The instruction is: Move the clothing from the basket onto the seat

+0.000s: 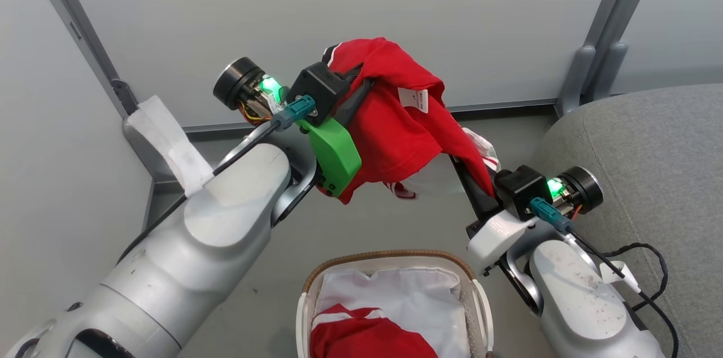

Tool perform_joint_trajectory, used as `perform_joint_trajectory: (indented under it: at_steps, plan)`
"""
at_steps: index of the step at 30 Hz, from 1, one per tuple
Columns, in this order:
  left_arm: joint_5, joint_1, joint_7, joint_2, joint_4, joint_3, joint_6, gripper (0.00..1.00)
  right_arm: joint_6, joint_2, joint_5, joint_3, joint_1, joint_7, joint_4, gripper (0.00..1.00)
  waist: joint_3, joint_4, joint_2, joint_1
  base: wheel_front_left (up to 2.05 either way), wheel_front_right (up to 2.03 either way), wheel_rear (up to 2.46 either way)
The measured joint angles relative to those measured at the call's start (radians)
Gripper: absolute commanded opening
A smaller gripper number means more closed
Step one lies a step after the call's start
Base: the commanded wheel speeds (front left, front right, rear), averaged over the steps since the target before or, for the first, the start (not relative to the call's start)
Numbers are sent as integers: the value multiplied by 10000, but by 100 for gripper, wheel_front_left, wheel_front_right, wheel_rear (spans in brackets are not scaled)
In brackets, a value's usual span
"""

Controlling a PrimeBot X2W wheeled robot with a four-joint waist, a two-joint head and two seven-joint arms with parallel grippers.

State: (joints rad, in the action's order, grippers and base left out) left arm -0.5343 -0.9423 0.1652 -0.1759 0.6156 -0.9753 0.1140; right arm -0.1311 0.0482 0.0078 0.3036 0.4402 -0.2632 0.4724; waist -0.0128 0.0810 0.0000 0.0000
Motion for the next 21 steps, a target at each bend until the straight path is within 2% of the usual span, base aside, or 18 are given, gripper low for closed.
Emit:
perform_joint_trajectory:
  at_steps: [4,5,6,7,8,21]
  plan:
    - [-174,231,167,12,201,42,-33,0,0,0,0,-77,-14,0,-38,0,-14,-32,0,0,0,0,0]
    - [-213,294,224,23,244,63,-58,29,0,0,0,-100,-15,0,-50,0,-16,-39,0,0,0,0,0]
    - [-288,391,297,48,295,98,-59,53,0,-2,0,-146,-15,0,-82,0,-19,-49,0,0,0,0,0]
    - [-355,512,359,81,336,128,-59,97,0,0,0,-196,-15,0,-104,0,-20,-58,0,0,0,0,0]
    - [-393,616,403,104,366,140,-59,100,0,0,0,-247,-15,0,-105,0,-20,-64,0,0,0,0,0]
    - [-965,2462,926,594,1114,433,-33,100,0,4,-263,-1235,24,0,-585,0,61,-178,0,0,0,0,0]
